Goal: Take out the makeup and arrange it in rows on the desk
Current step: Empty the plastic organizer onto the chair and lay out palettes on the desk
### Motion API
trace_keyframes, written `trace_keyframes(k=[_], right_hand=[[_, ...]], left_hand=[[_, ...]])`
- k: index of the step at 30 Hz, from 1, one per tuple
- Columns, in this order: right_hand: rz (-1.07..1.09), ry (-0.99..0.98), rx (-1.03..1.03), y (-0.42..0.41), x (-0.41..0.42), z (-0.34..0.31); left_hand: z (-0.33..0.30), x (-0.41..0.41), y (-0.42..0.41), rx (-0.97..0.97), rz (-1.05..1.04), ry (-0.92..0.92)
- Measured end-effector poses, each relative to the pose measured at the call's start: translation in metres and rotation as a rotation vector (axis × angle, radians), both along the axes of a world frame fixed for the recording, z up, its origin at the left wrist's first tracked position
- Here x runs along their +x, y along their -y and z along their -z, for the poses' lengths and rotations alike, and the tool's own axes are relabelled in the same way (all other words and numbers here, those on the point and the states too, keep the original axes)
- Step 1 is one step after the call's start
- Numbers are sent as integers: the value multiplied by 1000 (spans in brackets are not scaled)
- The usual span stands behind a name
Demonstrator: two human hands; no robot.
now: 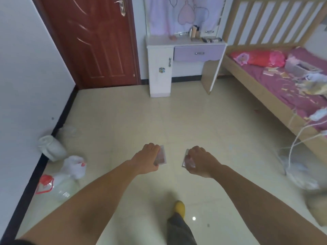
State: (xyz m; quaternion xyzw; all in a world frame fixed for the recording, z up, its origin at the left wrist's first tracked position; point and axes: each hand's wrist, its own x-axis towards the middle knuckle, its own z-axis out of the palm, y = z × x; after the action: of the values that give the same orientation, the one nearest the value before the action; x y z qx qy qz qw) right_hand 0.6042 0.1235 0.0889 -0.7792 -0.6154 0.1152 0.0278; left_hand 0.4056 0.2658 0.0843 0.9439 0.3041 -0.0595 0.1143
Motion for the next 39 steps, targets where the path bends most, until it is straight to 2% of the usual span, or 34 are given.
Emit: trace_keyframes(k=[5, 17, 33, 39], right_hand=[[-71, -11, -16, -107, 79, -3], [-130, 18, -14, -331, 264, -11], [4, -66, -47, -642, 525, -19], [-90, -19, -80, -771, 645, -12]], left_hand=[[-8, 69, -98, 31, -76, 7], [-14, 237, -302, -69, -160, 56], [-17, 521, -642, -96, -28, 71], [-10, 640, -759, -78, -75, 123]])
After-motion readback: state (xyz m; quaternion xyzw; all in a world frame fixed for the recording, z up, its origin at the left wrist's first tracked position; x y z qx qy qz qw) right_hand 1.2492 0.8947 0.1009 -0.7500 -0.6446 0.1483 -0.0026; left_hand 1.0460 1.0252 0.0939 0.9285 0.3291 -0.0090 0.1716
